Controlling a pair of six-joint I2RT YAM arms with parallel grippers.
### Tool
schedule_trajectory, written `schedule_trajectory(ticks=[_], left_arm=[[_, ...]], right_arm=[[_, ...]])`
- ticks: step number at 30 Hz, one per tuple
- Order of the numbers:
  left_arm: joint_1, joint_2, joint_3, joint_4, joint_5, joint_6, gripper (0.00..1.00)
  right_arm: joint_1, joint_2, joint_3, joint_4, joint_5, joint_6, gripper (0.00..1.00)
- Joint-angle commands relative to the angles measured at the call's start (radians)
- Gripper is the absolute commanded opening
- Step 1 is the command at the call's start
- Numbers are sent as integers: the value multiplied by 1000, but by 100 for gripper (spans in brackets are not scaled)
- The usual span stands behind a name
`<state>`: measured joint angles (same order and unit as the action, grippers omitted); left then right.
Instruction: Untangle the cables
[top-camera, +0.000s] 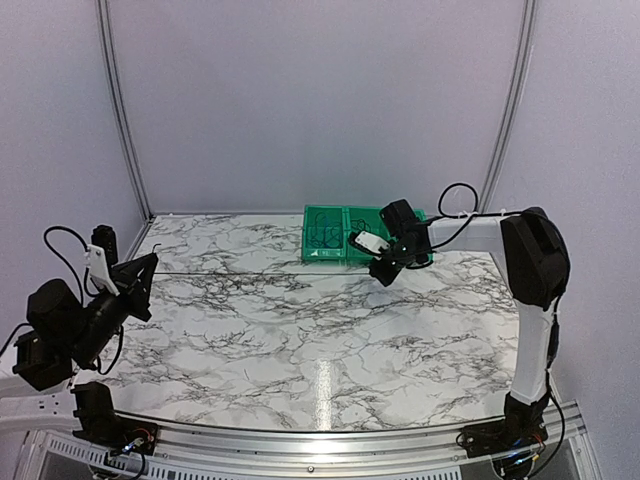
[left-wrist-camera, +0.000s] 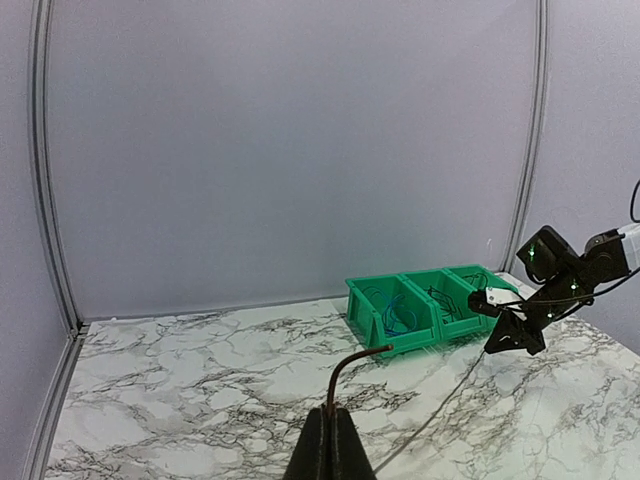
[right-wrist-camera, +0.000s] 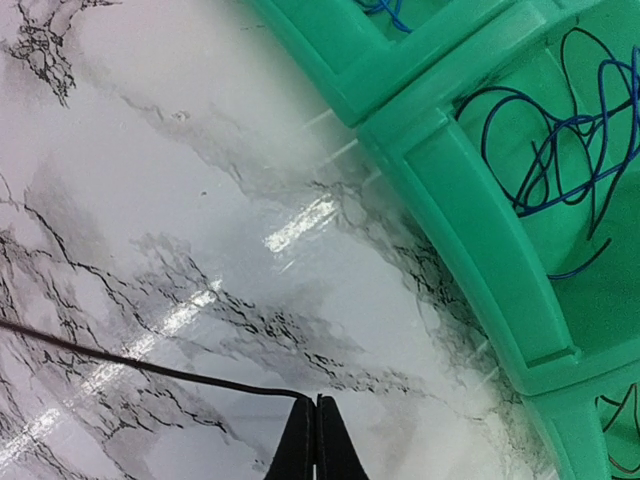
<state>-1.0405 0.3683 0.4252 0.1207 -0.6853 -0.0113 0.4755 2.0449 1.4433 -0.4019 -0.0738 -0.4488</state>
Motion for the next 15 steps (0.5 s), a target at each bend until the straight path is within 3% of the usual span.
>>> schedule_trajectory(ticks=[1, 4, 9, 15], left_arm=[[4, 26, 26, 79, -68, 22, 0], [4, 128, 24, 136, -35, -22, 0], [13, 421, 52, 373, 35, -84, 0], [77, 873, 373, 487, 286, -126, 0]], right_arm=[[-50, 6, 44, -53, 70, 13, 0], [-51, -41, 80, -90, -1, 20, 0], [-64, -119, 157, -106, 36, 19, 0], [-151, -67, 325, -137, 114, 17, 0]])
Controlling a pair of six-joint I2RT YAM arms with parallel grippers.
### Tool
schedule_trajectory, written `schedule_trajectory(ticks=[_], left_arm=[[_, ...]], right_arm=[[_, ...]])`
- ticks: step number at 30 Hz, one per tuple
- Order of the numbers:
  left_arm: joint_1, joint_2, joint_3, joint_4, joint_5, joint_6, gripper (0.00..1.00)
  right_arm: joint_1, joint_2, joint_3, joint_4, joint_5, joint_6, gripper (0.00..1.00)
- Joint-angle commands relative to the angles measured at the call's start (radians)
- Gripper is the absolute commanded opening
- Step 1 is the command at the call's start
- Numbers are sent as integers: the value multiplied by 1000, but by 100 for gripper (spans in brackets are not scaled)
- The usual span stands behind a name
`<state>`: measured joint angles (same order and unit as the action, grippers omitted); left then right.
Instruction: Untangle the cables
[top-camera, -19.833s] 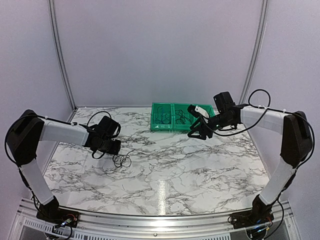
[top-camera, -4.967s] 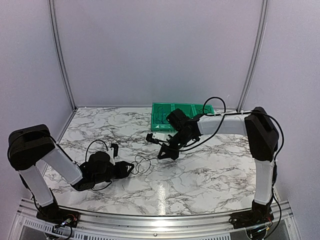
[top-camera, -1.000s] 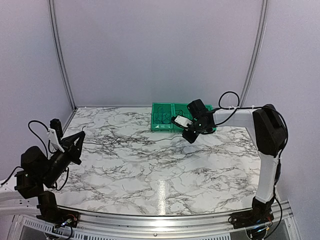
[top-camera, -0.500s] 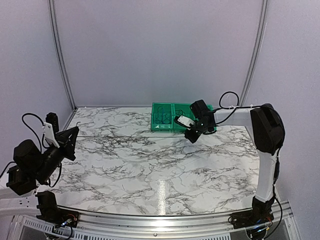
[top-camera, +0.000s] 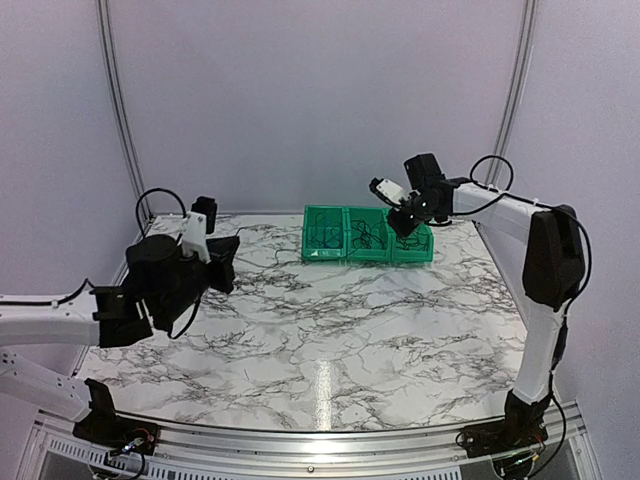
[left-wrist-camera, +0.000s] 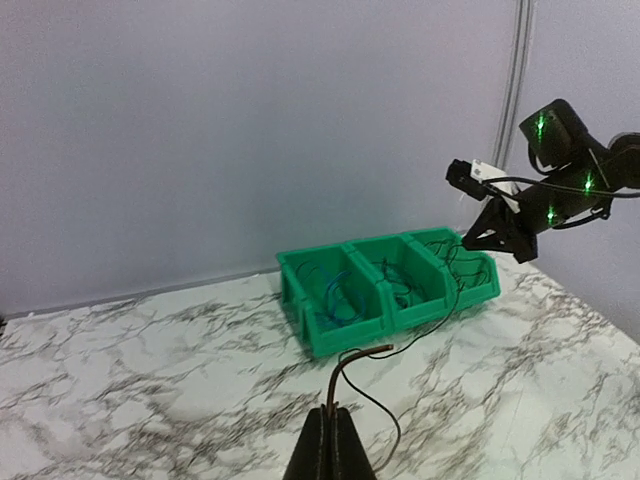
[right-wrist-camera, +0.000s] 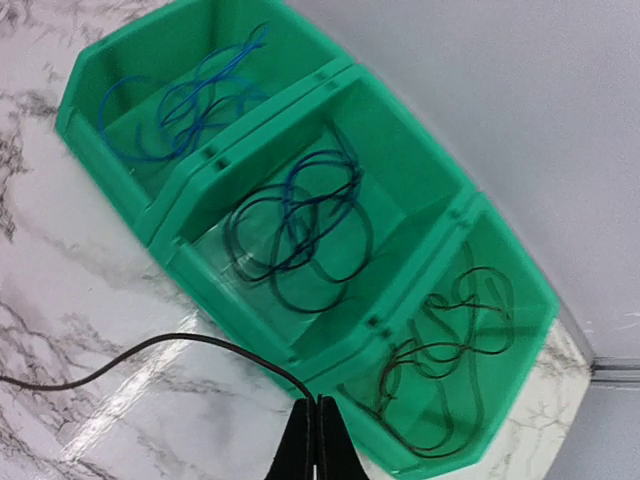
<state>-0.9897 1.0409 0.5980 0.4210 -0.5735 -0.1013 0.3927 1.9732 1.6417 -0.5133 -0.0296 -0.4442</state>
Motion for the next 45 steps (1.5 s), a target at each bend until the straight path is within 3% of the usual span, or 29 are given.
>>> schedule_trajectory(ticks=[1, 6, 11, 15, 17, 19, 28, 33, 36, 45], left_arm=[[31, 267, 258, 205, 206, -37, 0], [67, 598, 615, 225, 369, -75, 0], [76, 911, 916, 240, 436, -113, 0], [81, 1155, 1180, 262, 465, -168, 0], [81, 1241, 1290, 261, 475, -197, 0], [82, 1291, 1341, 262, 472, -211, 0], [84, 1323, 1366, 262, 498, -235, 0], [84, 1314, 1346, 264, 492, -242, 0], [85, 1310, 1344, 269, 498, -252, 0], [85, 1288, 1336, 275, 522, -263, 0]], right_arm=[[-85, 24, 155, -29, 68, 22, 0], [-154, 159, 299, -44, 83, 64, 0], [-198, 306, 458, -48, 105, 96, 1], [-214, 419, 623, -127, 86, 126, 37], [-221, 400, 633, -162, 66, 139, 46], [-233, 312, 536, -130, 23, 142, 52], [-267, -130, 33, 39, -284, 51, 53], [-264, -326, -176, 60, -585, -147, 53], [-251, -395, -279, 110, -606, -213, 61], [-171, -329, -269, 80, -540, -272, 64]])
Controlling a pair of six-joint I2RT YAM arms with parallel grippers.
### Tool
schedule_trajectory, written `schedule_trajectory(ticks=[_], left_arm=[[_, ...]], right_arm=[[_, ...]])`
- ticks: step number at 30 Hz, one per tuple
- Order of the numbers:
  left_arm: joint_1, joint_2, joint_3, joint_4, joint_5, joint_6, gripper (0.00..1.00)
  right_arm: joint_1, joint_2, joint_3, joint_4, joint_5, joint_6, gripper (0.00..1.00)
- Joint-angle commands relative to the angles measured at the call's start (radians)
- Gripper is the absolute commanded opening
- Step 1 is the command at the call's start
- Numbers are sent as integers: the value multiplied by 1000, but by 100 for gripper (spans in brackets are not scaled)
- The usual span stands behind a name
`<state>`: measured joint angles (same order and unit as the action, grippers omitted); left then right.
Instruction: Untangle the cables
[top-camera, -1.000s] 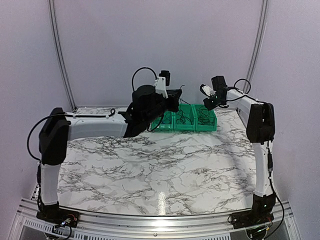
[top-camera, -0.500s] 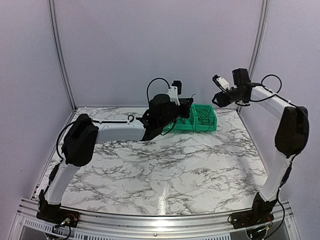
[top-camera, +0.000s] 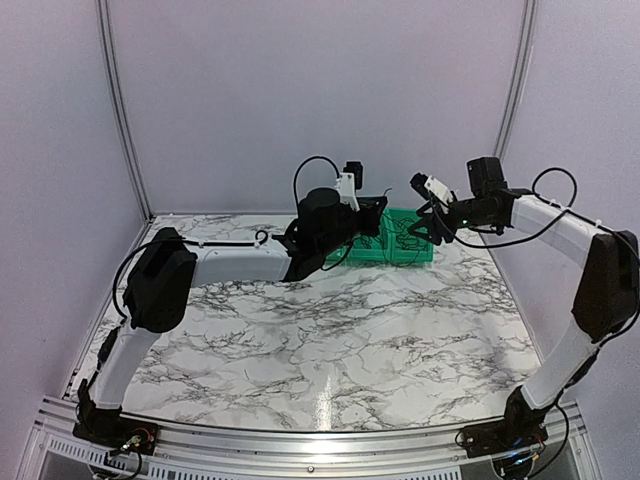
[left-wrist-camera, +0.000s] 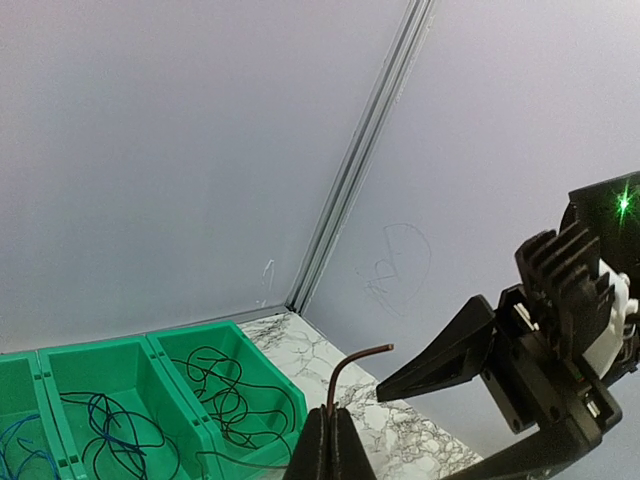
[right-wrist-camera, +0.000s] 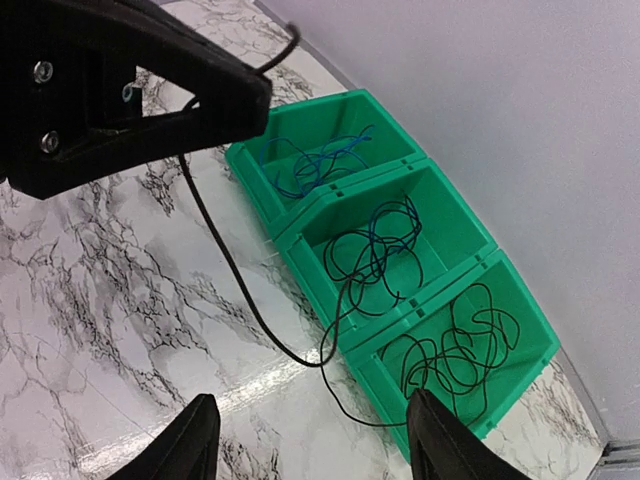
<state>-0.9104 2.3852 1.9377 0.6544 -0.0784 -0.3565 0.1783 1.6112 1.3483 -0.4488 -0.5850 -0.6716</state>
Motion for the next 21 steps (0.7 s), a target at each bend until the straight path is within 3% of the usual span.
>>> schedule_trajectory(ticks=[1, 4, 6, 8, 9, 10, 11, 14, 16, 21], left_arm=[[5, -57, -3, 42, 32, -9, 0], [4, -61, -7, 42, 39, -11, 0], [5, -64, -8, 42, 41, -15, 0], [4, -67, -9, 42, 45, -16, 0], [5, -69, -13, 42, 45, -16, 0], [5, -74, -19, 43, 45, -15, 0], [5, -81, -30, 42, 39, -12, 0], [4, -129, -103, 44, -6, 3, 22], [5, -182, -184, 47, -31, 12, 31], [5, -344, -446, 68, -42, -3, 36]], right_arm=[[56, 42, 33, 19, 29, -44, 64], [92, 66, 50, 38, 71, -43, 64], [106, 86, 68, 50, 96, -32, 57], [107, 113, 98, 54, 128, -1, 33], [107, 124, 116, 55, 150, 10, 11], [106, 136, 132, 57, 176, 20, 0], [103, 143, 145, 68, 195, 27, 0], [74, 172, 202, 96, 240, 53, 0], [51, 207, 272, 86, 262, 57, 0], [-7, 309, 450, 55, 302, 77, 0]])
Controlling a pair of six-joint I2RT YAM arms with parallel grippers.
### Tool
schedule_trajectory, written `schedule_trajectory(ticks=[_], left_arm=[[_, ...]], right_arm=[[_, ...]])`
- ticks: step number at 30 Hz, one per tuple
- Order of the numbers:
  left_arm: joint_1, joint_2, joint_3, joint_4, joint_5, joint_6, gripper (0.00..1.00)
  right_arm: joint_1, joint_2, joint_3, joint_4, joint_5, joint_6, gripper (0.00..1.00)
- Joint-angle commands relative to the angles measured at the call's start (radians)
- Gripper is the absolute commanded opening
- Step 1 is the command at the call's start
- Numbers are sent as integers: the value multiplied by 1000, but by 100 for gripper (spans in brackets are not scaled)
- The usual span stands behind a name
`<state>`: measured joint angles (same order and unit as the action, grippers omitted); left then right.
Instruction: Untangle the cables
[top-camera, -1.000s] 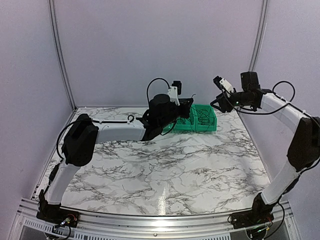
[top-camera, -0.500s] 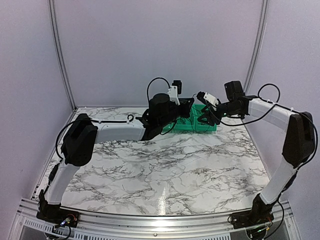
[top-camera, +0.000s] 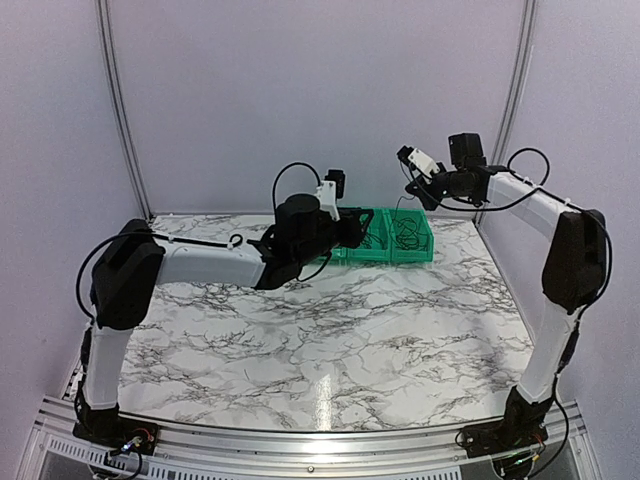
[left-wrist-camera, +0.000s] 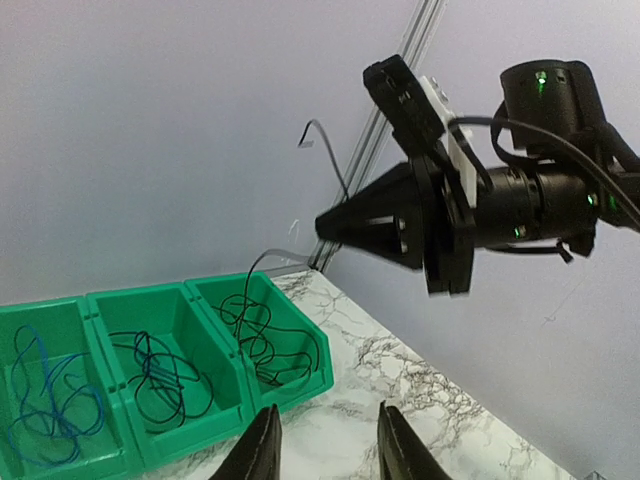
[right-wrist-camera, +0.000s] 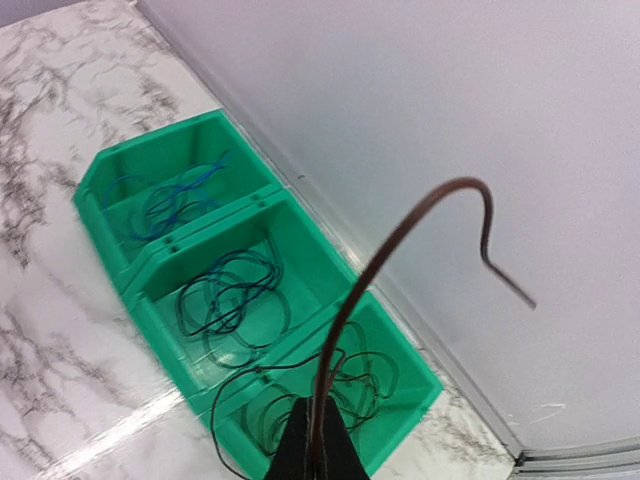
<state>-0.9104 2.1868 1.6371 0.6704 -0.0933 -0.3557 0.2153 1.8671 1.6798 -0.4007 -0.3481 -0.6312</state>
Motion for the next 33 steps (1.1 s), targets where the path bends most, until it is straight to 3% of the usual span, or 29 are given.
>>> schedule_trajectory(ticks=[1, 6, 11, 22, 33], left_arm=[[4, -176, -199, 58, -29, -8, 36], [-7, -309, -414, 80, -38, -24, 35], [-27, -364, -521, 86, -45, -25, 35], [-47, -371, -562, 87, -25, -44, 35], [-33, -413, -665, 85, -127, -66, 37]], right_arm=[[-51, 73, 144, 10, 71, 40, 0], [-67, 183, 221, 45, 116, 47, 0], [-69, 275, 244, 46, 115, 88, 0], [-70, 376, 248, -44, 109, 154, 0], [-70, 429, 299, -166, 124, 183, 0]])
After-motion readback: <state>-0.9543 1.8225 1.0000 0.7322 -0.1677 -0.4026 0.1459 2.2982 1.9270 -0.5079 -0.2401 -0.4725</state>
